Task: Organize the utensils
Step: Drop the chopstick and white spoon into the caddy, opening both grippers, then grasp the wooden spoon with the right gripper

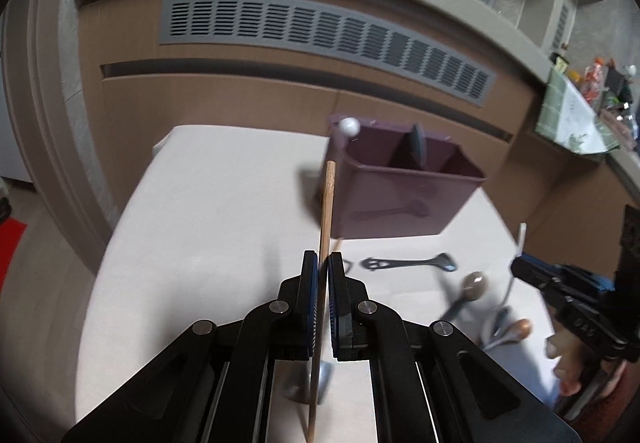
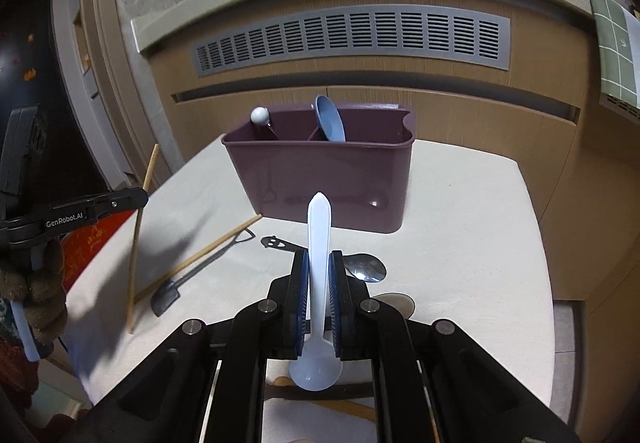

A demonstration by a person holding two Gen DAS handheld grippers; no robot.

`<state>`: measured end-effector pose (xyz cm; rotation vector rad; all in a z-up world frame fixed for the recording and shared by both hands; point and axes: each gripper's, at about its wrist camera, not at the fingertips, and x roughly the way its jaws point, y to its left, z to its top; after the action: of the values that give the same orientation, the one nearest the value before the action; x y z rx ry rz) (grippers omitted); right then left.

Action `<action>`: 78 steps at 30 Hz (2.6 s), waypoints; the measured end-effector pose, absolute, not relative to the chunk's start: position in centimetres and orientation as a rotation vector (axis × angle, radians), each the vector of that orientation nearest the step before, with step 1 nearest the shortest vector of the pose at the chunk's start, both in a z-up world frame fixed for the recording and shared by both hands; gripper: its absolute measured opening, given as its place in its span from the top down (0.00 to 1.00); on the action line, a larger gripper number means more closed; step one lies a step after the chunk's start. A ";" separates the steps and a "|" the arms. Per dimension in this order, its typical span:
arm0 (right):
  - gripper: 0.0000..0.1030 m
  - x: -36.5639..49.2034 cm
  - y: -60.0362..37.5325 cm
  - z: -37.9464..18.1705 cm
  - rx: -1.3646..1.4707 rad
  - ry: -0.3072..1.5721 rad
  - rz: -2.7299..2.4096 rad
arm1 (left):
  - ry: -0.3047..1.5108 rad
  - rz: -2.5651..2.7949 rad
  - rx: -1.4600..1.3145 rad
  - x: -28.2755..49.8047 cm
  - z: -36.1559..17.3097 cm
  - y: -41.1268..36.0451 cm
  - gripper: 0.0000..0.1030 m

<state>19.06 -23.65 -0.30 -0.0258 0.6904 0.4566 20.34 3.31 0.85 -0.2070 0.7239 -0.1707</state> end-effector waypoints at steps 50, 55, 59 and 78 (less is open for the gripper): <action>0.79 27.1 -25.1 3.7 0.013 0.536 0.380 | 0.567 -0.292 -0.257 27.5 4.3 3.8 0.67; 0.79 23.2 -24.8 0.8 -0.078 0.649 0.412 | 0.707 -0.262 -0.244 22.7 -0.6 5.0 0.67; 0.79 19.4 -23.5 -2.9 -0.153 0.747 0.473 | 0.788 -0.247 -0.226 19.3 -3.7 5.1 0.67; 0.78 15.5 -29.7 -5.9 0.058 0.867 0.355 | 0.904 -0.229 -0.278 18.4 -8.0 3.8 0.67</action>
<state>15.51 -29.71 -5.87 0.0585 0.8670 0.3547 18.44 3.80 -7.98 -0.2778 0.9038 -0.2287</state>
